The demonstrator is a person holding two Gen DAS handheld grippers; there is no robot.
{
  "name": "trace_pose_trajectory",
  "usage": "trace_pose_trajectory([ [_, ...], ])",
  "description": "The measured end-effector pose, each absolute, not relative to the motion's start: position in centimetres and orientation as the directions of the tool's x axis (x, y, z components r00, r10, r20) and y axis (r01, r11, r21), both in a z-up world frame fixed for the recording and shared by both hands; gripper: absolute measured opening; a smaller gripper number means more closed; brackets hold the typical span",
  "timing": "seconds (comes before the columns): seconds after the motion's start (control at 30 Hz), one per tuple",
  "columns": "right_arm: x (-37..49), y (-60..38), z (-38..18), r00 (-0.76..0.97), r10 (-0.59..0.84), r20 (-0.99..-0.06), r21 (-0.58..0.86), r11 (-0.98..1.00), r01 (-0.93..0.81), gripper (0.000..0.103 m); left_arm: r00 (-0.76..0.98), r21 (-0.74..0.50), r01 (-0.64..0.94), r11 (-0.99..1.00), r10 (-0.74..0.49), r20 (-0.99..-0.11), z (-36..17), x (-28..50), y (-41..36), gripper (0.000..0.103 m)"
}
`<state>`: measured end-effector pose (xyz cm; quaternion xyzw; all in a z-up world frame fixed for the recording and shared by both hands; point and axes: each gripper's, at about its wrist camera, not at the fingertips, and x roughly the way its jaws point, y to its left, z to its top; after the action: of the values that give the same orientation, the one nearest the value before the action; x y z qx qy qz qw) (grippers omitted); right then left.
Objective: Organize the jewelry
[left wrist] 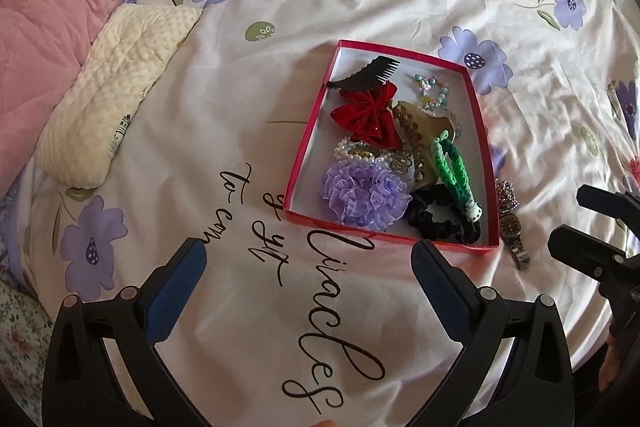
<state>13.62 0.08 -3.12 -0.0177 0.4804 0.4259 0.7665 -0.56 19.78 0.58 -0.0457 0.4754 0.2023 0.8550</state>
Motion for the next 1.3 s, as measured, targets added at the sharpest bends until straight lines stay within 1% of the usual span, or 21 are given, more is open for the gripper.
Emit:
trace_pose_trajectory([
  [0.2, 13.63, 0.25, -3.59, 0.164, 0.626, -0.762, 0.381, 0.639, -0.668, 0.103, 0.459, 0.126, -0.378, 0.917, 0.304, -0.835, 0.29, -0.26, 19.44, 0.103],
  [1.3, 13.27, 0.52, -3.51, 0.147, 0.633, -0.76, 0.393, 0.628, -0.672, 0.103, 0.456, 0.124, -0.376, 0.918, 0.3, -0.838, 0.34, -0.33, 19.32, 0.103],
])
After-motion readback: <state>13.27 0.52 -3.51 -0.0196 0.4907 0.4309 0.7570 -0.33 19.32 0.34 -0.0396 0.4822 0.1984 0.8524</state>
